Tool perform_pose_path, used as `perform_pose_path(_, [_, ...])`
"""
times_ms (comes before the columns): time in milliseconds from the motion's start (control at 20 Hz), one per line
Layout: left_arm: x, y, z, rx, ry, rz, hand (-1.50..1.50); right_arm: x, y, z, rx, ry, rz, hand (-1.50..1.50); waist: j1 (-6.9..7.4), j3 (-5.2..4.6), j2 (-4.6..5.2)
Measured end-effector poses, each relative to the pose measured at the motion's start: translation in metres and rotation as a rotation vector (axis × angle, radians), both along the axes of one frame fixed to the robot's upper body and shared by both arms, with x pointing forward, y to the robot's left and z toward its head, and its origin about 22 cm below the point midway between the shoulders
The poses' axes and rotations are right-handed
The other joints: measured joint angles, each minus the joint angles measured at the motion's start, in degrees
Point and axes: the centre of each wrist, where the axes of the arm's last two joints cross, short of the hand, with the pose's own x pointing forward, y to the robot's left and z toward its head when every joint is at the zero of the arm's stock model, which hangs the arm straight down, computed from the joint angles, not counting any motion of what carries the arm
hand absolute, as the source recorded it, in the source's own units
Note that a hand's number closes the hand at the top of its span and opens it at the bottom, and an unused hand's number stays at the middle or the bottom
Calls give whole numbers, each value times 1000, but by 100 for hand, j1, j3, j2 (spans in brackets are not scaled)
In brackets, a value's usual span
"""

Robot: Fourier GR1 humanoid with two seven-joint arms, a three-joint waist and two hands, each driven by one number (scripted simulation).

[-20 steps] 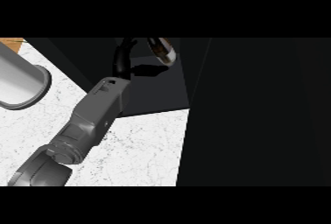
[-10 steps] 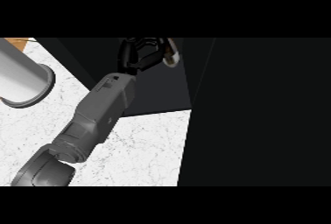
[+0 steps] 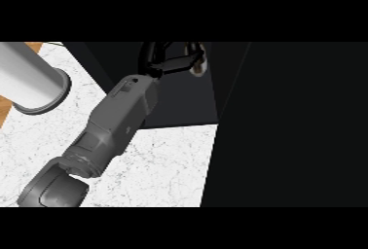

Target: Pick up the wine, place it into the cabinet and close the cabinet

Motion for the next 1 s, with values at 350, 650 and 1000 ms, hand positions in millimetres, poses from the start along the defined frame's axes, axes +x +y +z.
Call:
perform_pose_path(350, [-4,-12,-2,-30,14,-40,-150,-3,-1,0,-4,28,-21,-150,131,1,-68])
perform_pose_path(650, [-11,-12,-11,-68,18,-84,-150,-6,-6,-2,-27,34,-43,-150,171,2,-122])
perform_pose_path(1000, [-30,-7,-36,-144,43,-166,-150,-3,-11,-1,-48,26,-73,-150,295,3,-169])
